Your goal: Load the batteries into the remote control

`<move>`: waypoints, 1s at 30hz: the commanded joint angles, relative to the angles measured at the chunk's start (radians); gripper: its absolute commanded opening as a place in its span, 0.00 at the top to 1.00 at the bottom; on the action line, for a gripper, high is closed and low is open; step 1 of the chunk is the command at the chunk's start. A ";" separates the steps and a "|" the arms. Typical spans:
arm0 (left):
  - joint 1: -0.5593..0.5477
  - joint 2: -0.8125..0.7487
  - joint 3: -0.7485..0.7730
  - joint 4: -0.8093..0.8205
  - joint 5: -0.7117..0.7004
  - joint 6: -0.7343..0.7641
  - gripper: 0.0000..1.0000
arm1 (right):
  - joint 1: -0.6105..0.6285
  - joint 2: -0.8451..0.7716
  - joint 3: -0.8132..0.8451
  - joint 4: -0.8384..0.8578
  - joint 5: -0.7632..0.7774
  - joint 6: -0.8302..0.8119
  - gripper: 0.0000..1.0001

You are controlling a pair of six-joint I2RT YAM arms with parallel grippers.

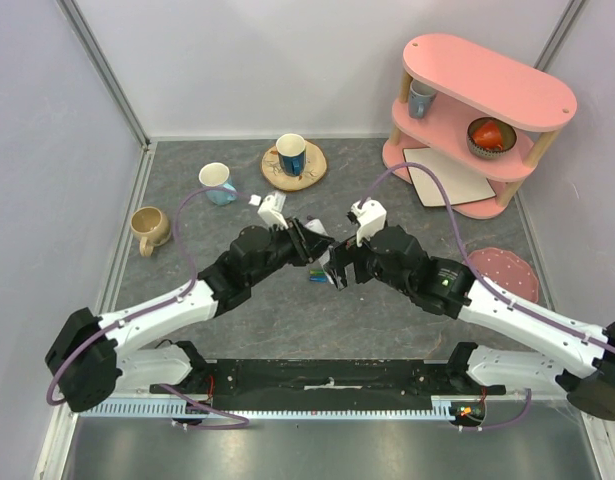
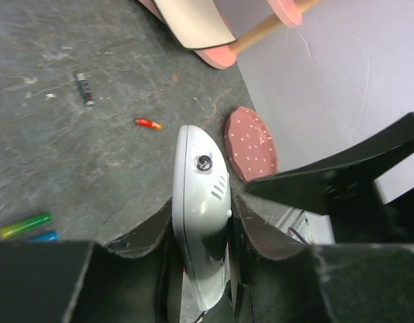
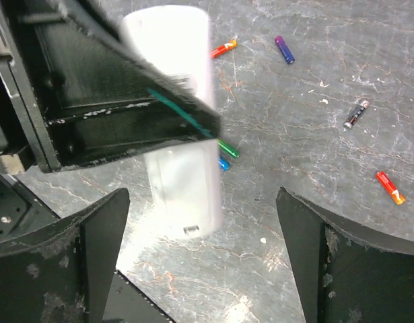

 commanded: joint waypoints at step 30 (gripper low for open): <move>-0.063 -0.255 -0.396 0.548 -0.419 0.180 0.98 | 0.003 -0.162 -0.476 0.833 -0.067 0.712 0.44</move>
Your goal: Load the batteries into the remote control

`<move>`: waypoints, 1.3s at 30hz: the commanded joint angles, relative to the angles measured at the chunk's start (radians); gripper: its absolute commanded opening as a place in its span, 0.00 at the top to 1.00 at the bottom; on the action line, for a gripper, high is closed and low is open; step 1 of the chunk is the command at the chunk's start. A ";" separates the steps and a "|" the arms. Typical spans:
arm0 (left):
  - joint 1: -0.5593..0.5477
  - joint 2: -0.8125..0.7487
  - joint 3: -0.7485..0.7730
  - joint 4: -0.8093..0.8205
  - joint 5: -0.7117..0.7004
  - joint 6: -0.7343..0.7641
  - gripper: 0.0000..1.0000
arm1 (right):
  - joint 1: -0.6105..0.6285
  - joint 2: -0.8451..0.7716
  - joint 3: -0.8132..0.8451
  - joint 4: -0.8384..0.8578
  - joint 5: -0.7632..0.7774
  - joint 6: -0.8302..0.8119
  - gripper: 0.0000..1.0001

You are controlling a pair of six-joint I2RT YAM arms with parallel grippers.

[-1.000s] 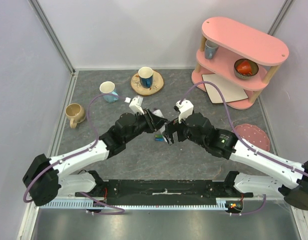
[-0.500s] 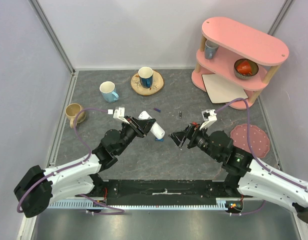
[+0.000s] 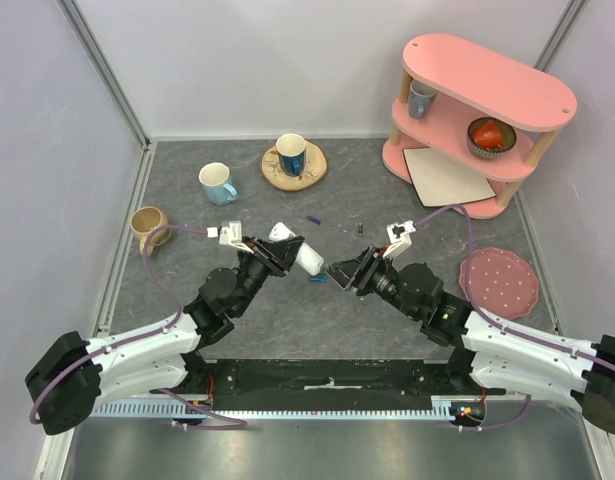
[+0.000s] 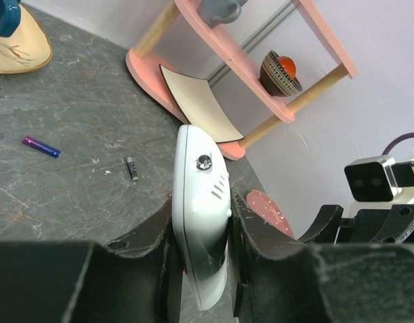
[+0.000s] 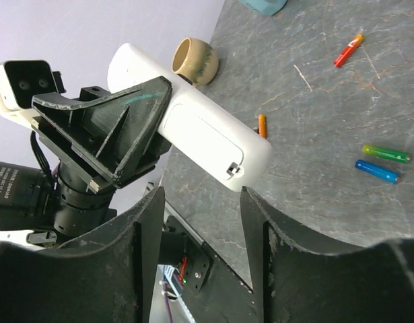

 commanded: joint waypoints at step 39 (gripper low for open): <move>-0.033 0.001 -0.012 0.123 -0.021 0.074 0.98 | -0.008 0.167 0.011 0.231 -0.015 0.075 0.51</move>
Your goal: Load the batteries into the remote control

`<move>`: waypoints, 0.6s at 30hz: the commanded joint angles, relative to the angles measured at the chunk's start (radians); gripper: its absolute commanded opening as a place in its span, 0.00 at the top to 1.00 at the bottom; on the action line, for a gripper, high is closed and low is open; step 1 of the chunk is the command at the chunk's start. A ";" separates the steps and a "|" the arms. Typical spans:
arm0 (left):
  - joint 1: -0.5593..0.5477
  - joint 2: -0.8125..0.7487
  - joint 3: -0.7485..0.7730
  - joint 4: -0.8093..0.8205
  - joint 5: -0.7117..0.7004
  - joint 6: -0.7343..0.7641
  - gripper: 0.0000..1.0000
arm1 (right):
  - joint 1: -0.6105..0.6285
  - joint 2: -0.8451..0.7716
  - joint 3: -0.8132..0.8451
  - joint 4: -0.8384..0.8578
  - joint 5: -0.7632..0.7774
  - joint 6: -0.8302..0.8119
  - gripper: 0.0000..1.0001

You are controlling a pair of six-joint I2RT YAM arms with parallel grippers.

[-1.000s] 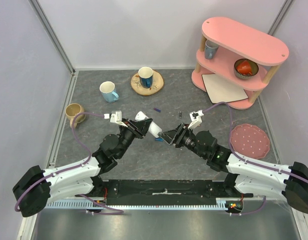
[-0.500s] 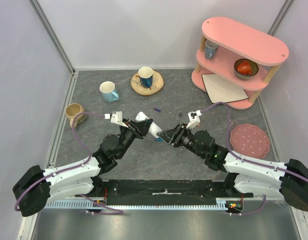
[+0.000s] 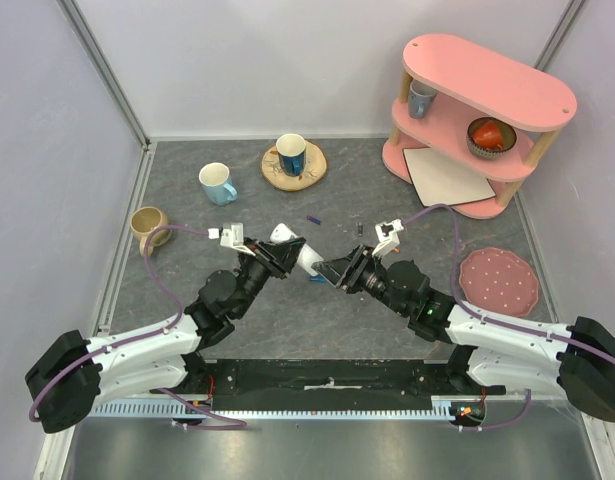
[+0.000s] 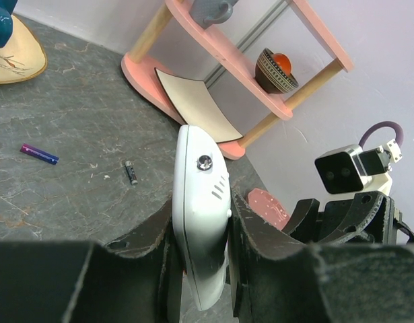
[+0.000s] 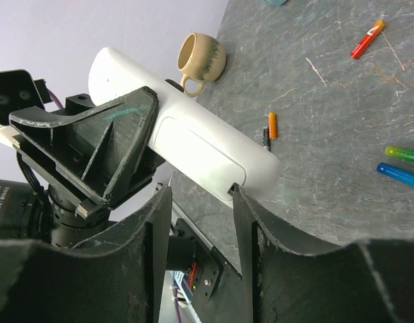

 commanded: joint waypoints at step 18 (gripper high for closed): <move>-0.017 0.010 -0.018 0.123 -0.001 0.008 0.98 | -0.010 0.057 0.008 0.134 -0.033 0.055 0.56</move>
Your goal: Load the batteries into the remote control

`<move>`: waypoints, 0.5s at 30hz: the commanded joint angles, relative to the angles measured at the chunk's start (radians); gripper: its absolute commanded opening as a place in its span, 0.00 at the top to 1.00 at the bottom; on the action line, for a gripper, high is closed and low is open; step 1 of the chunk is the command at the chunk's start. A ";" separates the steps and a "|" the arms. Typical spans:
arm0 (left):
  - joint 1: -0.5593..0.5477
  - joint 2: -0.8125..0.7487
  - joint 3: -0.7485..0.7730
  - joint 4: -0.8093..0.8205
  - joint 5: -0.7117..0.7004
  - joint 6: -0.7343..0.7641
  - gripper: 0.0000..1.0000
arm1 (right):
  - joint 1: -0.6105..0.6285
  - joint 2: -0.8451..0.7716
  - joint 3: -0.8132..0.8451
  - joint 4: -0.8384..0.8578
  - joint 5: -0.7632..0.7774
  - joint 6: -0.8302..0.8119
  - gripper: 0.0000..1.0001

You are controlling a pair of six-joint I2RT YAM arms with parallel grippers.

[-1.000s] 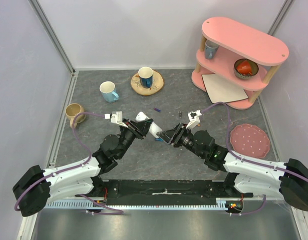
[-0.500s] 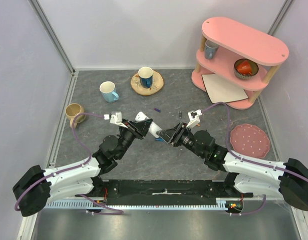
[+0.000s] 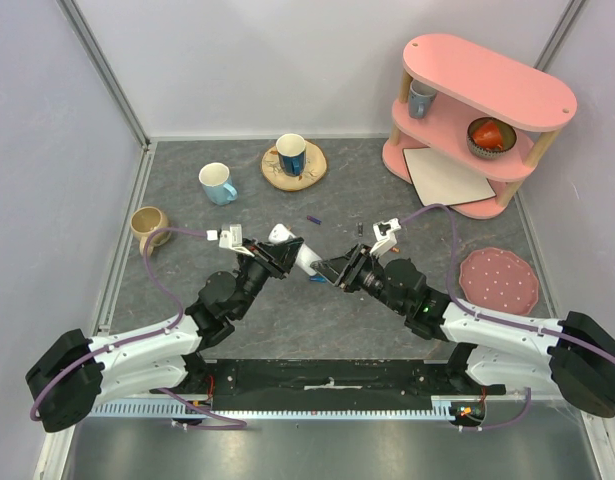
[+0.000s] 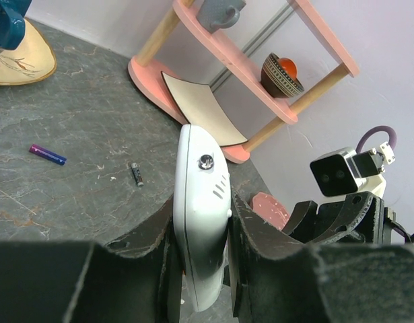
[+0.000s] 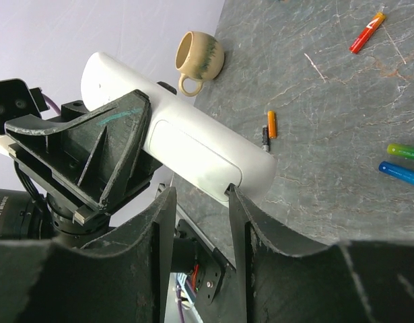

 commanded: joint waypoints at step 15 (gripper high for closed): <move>-0.028 0.002 -0.007 0.086 0.007 0.031 0.98 | -0.001 -0.001 0.024 0.081 -0.018 0.014 0.55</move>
